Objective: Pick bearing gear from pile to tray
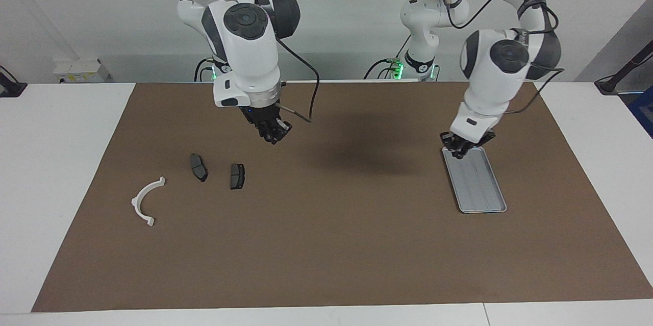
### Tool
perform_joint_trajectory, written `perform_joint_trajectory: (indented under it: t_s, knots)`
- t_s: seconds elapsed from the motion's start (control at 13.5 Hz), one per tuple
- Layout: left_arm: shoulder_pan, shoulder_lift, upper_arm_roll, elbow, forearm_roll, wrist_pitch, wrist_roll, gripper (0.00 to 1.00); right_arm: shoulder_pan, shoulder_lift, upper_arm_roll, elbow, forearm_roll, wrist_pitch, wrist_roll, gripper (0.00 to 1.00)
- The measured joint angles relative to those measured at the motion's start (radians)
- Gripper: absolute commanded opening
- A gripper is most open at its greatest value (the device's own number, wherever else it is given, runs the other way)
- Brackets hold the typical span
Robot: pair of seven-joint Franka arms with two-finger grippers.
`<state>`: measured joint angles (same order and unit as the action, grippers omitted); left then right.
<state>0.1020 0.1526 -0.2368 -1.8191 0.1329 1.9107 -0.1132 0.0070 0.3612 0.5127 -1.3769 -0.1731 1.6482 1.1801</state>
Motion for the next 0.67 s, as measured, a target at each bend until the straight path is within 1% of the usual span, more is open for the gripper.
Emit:
perform_joint_trajectory:
  t_s: [0.15,0.22,0.3,0.37,0.52,0.59,0.67]
  knots:
    - [0.13,-0.014,0.001,-0.146,-0.012,0.164,0.15,0.0,0.066,0.017,0.001,-0.032,0.0,0.096,0.124,0.0]
    - [0.161,-0.015,0.001,-0.212,-0.019,0.247,0.18,0.0,0.1,0.03,0.001,-0.05,0.0,0.147,0.184,0.0]
    - [0.168,-0.015,0.001,-0.263,-0.02,0.309,0.186,0.0,0.132,0.047,0.0,-0.063,0.0,0.191,0.237,0.0]
    - [0.168,-0.015,-0.003,-0.3,-0.021,0.349,0.185,0.0,0.162,0.067,0.0,-0.071,0.0,0.233,0.286,0.0]
    - [0.167,-0.017,-0.012,-0.336,-0.021,0.38,0.179,0.0,0.207,0.108,-0.001,-0.082,-0.006,0.299,0.345,0.0]
    - [0.167,-0.018,-0.013,-0.345,-0.022,0.39,0.177,0.0,0.226,0.128,-0.002,-0.085,-0.026,0.312,0.366,0.0]
    - [0.167,-0.018,-0.013,-0.358,-0.022,0.41,0.174,0.0,0.249,0.155,-0.002,-0.088,-0.074,0.326,0.405,0.0]
